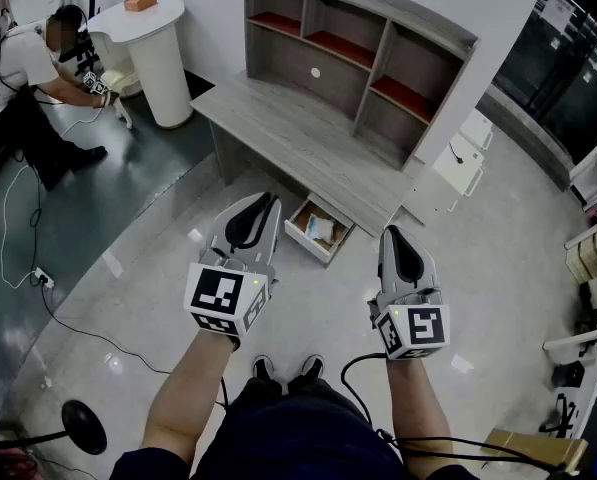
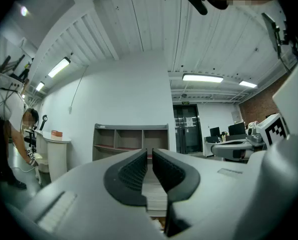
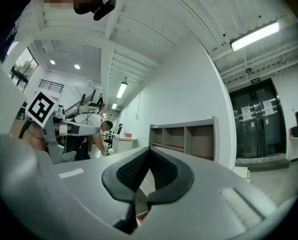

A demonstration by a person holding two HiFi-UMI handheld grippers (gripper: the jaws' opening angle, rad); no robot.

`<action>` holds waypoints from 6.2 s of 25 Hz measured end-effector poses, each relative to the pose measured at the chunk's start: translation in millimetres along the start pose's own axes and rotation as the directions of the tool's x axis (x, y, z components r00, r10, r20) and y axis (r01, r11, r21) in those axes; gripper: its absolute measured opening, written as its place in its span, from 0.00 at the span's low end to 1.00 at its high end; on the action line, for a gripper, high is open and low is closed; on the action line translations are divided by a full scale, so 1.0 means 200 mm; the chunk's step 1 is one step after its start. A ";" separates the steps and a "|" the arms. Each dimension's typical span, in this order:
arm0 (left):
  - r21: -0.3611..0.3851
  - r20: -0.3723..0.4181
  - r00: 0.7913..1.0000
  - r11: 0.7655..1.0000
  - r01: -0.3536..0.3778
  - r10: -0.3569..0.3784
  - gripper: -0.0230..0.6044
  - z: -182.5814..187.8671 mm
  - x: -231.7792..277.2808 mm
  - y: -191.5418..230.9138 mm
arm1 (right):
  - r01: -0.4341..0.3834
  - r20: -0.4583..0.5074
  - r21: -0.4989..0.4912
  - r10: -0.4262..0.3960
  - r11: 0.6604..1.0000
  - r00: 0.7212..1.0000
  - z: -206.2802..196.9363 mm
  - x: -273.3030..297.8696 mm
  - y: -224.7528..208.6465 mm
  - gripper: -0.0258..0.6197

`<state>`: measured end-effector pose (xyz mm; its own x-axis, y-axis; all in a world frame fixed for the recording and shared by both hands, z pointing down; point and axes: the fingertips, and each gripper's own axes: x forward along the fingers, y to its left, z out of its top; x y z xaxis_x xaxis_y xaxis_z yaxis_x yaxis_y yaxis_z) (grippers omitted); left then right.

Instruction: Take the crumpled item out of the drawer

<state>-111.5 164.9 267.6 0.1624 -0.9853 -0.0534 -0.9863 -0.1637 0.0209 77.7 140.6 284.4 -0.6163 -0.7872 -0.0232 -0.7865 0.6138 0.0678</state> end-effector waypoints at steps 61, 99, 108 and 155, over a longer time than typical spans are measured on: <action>0.076 -0.541 0.694 0.795 0.602 -0.474 0.09 -1.57 1.31 0.06 | 0.152 -0.324 0.123 -0.105 0.981 0.940 -0.82 1.24 -0.69 0.05; -0.095 -0.979 -0.067 0.142 0.985 -0.191 0.22 -3.01 0.90 -0.36 | 0.514 -0.481 0.197 -0.375 0.835 0.793 -1.22 0.50 -1.21 0.05; -0.053 -0.982 -0.032 0.110 0.993 -0.185 0.05 -2.97 0.90 -0.36 | 0.496 -0.483 0.205 -0.354 0.844 0.801 -1.22 0.55 -1.19 0.05; 0.093 -0.820 0.480 0.754 0.651 -0.313 0.04 -1.87 1.78 -0.06 | 0.299 -0.290 0.245 -0.225 0.922 0.930 -0.80 1.07 -1.07 0.05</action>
<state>-31.5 -202.0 622.2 0.4103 -0.4618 0.7864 -0.6403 -0.7599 -0.1121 119.9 -169.5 424.8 -0.3849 -0.8877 0.2526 -0.9195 0.3451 -0.1884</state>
